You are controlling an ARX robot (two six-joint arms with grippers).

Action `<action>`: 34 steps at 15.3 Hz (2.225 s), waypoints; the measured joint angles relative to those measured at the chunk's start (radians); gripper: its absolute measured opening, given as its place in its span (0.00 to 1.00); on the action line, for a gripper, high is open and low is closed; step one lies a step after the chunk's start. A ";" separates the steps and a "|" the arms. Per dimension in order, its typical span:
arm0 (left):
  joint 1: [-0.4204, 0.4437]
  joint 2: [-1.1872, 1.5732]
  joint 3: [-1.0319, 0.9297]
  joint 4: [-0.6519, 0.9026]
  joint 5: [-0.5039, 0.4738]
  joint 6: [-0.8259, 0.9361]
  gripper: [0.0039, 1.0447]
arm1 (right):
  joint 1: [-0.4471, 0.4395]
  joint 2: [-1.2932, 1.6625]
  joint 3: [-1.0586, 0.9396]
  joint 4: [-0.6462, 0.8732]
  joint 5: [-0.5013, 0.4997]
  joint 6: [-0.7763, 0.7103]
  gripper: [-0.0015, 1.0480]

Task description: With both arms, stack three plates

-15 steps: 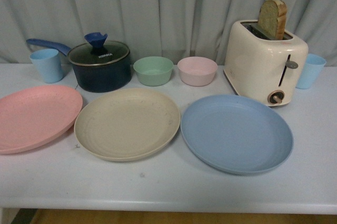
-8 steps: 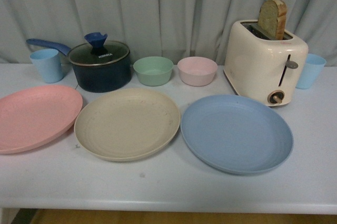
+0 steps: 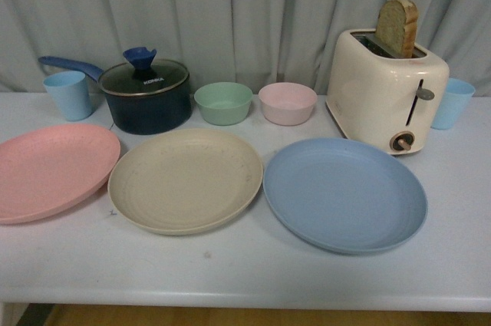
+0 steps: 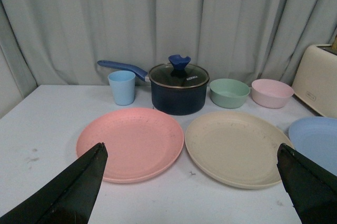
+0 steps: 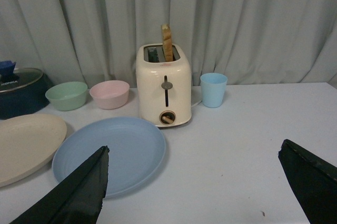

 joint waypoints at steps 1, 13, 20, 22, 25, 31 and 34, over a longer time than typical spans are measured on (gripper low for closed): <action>0.000 0.000 0.000 0.000 0.000 0.000 0.94 | 0.000 0.000 0.000 0.000 0.000 0.000 0.94; 0.289 0.735 0.275 0.222 -0.126 -0.166 0.94 | 0.000 0.000 0.000 0.000 0.000 0.000 0.94; 0.479 1.744 0.825 0.424 0.130 0.004 0.94 | 0.000 0.000 0.000 0.000 0.000 0.000 0.94; 0.484 1.789 0.860 0.413 0.135 0.016 0.94 | 0.000 0.000 0.000 0.000 0.000 0.000 0.94; 0.496 1.860 0.924 0.391 0.151 0.026 0.94 | 0.000 0.000 0.000 0.000 0.000 0.000 0.94; 0.456 2.194 1.181 0.355 0.218 0.008 0.94 | 0.000 0.000 0.000 0.000 0.000 0.000 0.94; 0.460 2.220 1.196 0.355 0.220 -0.003 0.94 | 0.000 0.000 0.000 0.000 0.000 0.000 0.94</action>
